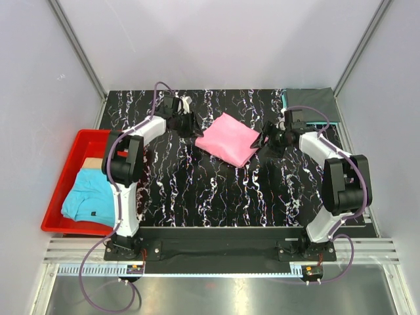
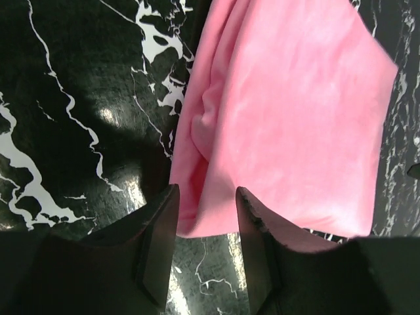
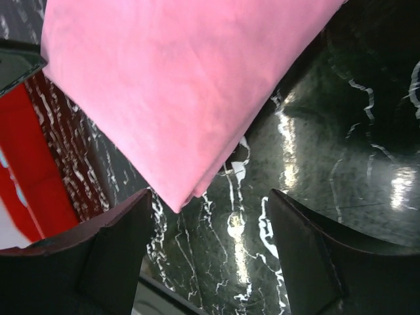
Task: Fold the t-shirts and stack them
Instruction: Fold the tshirt
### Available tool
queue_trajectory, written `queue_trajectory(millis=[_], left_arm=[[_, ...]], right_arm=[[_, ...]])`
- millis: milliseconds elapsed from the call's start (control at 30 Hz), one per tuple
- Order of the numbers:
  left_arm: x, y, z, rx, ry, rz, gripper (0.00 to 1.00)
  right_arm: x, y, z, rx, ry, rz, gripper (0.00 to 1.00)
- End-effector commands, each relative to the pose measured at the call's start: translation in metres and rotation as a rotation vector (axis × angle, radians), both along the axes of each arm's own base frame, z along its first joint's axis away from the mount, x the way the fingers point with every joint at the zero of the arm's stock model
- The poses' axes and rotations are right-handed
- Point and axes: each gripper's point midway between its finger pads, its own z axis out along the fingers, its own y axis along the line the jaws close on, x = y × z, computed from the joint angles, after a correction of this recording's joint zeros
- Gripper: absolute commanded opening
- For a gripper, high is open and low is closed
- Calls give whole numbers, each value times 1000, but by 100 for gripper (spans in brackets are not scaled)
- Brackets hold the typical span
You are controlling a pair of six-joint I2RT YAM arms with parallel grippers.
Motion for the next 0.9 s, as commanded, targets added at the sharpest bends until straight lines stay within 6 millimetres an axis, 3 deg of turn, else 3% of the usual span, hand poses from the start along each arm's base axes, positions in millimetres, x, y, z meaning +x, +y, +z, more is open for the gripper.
queue_trajectory(millis=[0, 367, 600, 733, 867], left_arm=[[2, -4, 8, 20, -64, -59, 45], [10, -13, -5, 9, -12, -92, 45], [6, -16, -4, -18, 2, -101, 43], [3, -17, 3, -29, -2, -107, 36], [-9, -18, 5, -48, 30, -106, 17]], right_arm=[[-5, 23, 10, 137, -21, 47, 78], [-4, 54, -16, 198, 89, -100, 76], [-5, 60, -31, 185, 129, -174, 74], [-4, 64, -34, 196, 131, -152, 61], [-9, 63, -35, 168, 113, -94, 27]])
